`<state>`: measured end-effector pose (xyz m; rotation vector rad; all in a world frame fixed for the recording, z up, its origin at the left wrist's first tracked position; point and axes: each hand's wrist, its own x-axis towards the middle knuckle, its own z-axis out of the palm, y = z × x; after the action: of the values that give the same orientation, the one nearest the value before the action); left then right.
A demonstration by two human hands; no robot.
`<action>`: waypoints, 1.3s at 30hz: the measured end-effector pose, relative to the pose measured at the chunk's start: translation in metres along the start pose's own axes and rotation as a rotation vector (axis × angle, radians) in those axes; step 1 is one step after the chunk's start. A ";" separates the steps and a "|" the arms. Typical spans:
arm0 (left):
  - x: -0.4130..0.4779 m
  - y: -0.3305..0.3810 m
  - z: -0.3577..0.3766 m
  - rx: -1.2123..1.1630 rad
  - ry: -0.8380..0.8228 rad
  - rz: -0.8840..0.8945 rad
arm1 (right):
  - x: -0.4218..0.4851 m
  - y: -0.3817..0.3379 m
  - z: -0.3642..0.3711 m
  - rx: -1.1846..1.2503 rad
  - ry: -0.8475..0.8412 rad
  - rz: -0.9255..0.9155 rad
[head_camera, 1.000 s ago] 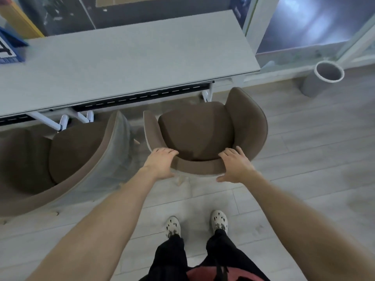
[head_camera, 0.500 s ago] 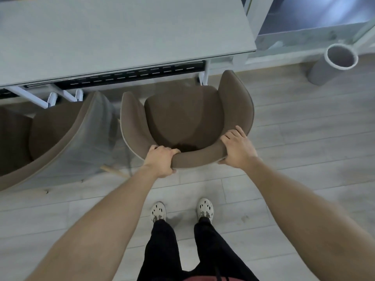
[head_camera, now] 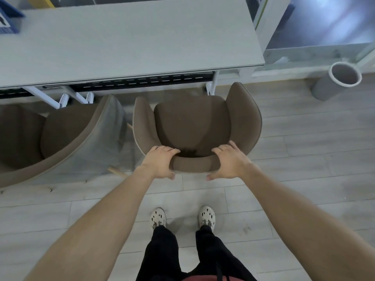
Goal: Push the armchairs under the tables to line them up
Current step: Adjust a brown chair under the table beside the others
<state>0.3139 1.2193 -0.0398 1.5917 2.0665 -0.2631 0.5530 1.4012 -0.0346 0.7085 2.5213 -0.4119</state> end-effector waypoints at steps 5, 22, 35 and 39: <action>-0.067 -0.088 -0.019 -0.041 0.083 -0.147 | 0.029 -0.104 -0.032 0.112 0.029 -0.093; -0.289 -0.517 0.028 -0.249 0.063 -0.311 | 0.188 -0.541 -0.018 0.024 0.169 -0.219; -0.288 -0.595 0.102 0.036 0.078 -0.099 | 0.205 -0.593 0.026 -0.043 0.222 -0.138; -0.288 -0.595 0.107 0.046 0.086 -0.120 | 0.202 -0.597 0.025 -0.048 0.212 -0.124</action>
<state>-0.1660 0.7538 -0.0770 1.5319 2.2407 -0.2918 0.0815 0.9833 -0.0707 0.6079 2.7753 -0.3329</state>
